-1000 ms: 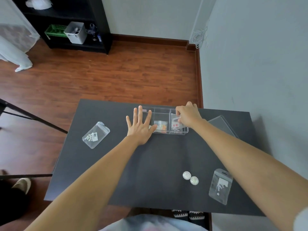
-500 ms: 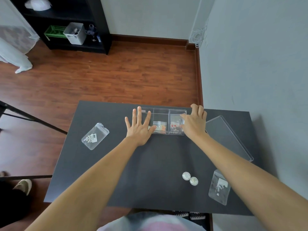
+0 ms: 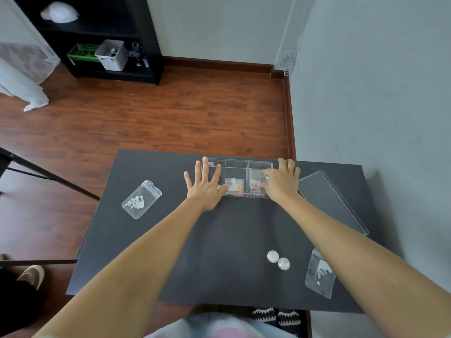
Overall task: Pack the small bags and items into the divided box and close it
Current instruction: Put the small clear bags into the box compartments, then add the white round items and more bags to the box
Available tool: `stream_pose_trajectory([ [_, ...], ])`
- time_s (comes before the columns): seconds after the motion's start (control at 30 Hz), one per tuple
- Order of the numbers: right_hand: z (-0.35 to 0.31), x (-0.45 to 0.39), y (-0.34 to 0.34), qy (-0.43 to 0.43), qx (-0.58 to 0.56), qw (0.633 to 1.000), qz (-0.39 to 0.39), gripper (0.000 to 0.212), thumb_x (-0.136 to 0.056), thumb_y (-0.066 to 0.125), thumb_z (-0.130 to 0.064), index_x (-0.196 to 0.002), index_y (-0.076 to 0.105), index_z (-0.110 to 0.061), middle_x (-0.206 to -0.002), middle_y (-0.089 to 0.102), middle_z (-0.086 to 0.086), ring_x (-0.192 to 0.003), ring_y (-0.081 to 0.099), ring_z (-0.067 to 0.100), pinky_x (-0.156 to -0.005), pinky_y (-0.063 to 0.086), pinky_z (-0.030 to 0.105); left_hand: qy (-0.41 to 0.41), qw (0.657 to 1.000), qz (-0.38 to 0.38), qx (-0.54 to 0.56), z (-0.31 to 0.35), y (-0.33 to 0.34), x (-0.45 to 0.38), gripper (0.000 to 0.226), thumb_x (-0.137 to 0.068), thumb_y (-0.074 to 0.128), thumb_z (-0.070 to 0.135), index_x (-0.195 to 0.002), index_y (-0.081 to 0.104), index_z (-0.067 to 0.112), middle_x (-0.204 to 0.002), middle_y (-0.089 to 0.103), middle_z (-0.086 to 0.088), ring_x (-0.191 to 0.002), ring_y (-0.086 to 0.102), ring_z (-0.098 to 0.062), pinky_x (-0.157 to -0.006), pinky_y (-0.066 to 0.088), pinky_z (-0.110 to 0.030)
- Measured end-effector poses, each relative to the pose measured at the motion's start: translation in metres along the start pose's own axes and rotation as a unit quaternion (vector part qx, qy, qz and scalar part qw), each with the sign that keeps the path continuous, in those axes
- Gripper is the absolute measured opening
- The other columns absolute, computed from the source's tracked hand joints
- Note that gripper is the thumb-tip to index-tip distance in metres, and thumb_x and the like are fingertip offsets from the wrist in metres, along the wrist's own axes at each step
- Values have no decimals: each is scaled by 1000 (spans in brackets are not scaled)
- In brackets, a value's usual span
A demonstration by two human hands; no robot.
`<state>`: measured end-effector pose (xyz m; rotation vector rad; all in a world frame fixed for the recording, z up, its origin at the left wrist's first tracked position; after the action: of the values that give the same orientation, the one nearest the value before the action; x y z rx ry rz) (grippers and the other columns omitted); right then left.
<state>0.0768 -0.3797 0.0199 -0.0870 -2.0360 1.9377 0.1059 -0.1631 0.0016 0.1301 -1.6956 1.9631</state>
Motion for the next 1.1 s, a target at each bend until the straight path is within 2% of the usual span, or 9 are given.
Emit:
stream_pose_trajectory([
  [0.17,-5,23,4,-48,-66,996,46,32,-95,55,-26,-127,61,-21,-149,38,14,-140,26,34,-110,23,50,17,996,53,71,-3,-1,8,68,-98,23,58,-154,0,26,-160,-23,-5,-148,-19,-25,-115,-8,-59],
  [0.33,-19,52,18,-110,-105,987,44,42,-101,41,-29,-142,42,-20,-157,26,16,-147,18,33,-115,23,50,30,974,154,161,-20,-2,26,54,-102,33,40,-152,17,27,-163,-6,-1,-151,-5,-20,-118,-2,-53],
  [0.43,-25,63,30,-111,-92,990,2,51,-103,32,-38,-151,22,-28,-162,10,13,-149,6,34,-118,15,51,-30,956,204,207,-51,1,46,48,-101,39,29,-148,30,24,-162,10,-5,-149,10,-23,-120,8,-51],
  [0.53,-26,67,39,-110,-62,992,-24,56,-103,28,-41,-153,5,-33,-163,-4,11,-149,-7,36,-119,9,54,-118,944,221,213,-94,9,72,45,-99,42,18,-144,37,18,-159,19,-9,-143,25,-29,-118,18,-47],
  [0.63,-24,68,42,-110,-39,993,-33,60,-102,25,-43,-151,-7,-36,-162,-13,11,-148,-15,37,-119,5,53,-206,935,212,193,-136,16,90,42,-98,41,12,-140,39,14,-159,17,-11,-145,20,-31,-116,21,-47],
  [0.7,-23,68,41,-110,-28,993,-37,62,-101,25,-45,-150,-11,-36,-161,-15,11,-147,-17,36,-119,3,53,-245,934,181,187,-155,18,97,47,-98,41,14,-144,32,15,-160,12,-12,-147,13,-31,-116,22,-49],
  [0.8,-24,68,40,-111,-13,993,-39,65,-101,26,-46,-149,-16,-34,-161,-17,11,-147,-18,36,-119,3,53,-245,942,133,188,-168,18,99,57,-94,51,14,-146,27,20,-155,19,-10,-141,20,-31,-110,30,-50],
  [0.93,-23,69,41,-110,2,993,-46,68,-100,25,-48,-144,-25,-34,-160,-20,11,-146,-20,35,-120,3,52,-241,942,105,208,-171,13,94,65,-89,59,12,-145,27,20,-143,29,-13,-131,29,-34,-103,37,-49],
  [1.1,-20,69,39,-112,12,992,-55,70,-100,24,-50,-143,-29,-34,-159,-22,11,-146,-21,35,-119,3,52,-275,937,42,211,-183,2,86,75,-71,78,28,-135,38,22,-130,41,-11,-127,38,-31,-100,40,-46],
])
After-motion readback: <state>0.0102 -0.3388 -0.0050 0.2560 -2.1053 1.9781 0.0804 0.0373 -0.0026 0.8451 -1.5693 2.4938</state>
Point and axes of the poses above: each hand's wrist, its own x-axis away from the middle knuckle, its own y-axis out of the palm, z = x × y, the point moved 1 cm from there along -x, towards the middle knuckle
